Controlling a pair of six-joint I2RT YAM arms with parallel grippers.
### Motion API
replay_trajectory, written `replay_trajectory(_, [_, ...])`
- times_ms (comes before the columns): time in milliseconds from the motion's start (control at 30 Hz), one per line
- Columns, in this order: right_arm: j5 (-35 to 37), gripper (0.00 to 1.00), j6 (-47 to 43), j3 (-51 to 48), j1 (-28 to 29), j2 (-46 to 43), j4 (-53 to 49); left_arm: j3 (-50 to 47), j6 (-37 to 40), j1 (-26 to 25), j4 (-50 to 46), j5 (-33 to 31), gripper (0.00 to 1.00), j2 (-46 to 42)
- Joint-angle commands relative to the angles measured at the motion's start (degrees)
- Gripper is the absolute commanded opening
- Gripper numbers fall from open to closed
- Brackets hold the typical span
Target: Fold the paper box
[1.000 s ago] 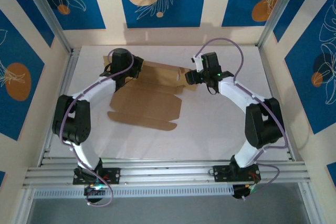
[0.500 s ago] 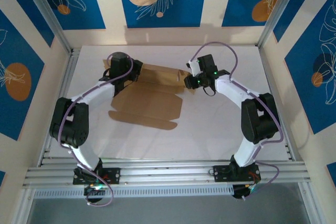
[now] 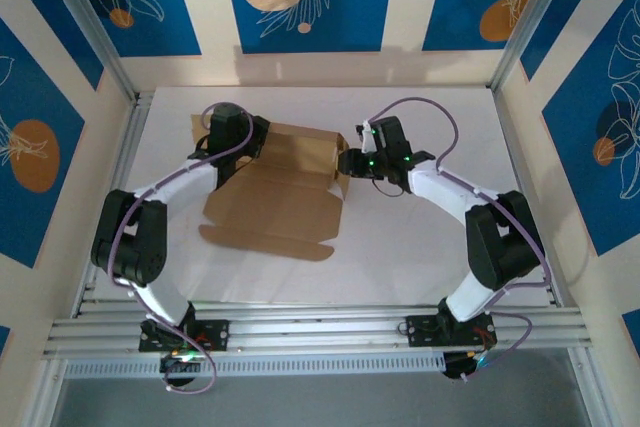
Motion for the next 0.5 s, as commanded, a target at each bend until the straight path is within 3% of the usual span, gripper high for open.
replay_trajectory(0, [-2.74,0.35,0.93,-0.30,2.73,-0.88,5.47,-2.99,5.23,-2.04,1.46,1.87,0.00,-1.69])
replay_trajectory(200, [3.79,0.44,-3.99,-1.25,6.53,-0.89,6.19,-8.20,9.23,-2.05,7.77,3.08,0.00,-3.00])
replay_trajectory(367, [2.27,0.58,-9.79,-1.20,6.56,0.69,7.87,-11.08,9.46,-1.98,10.52,4.91,0.00,-2.50])
replay_trajectory(467, [-2.68,0.67,-16.58,-2.47,6.09,-0.61,9.66,-11.87,9.97,-1.94,9.81,5.42,0.00,-3.03])
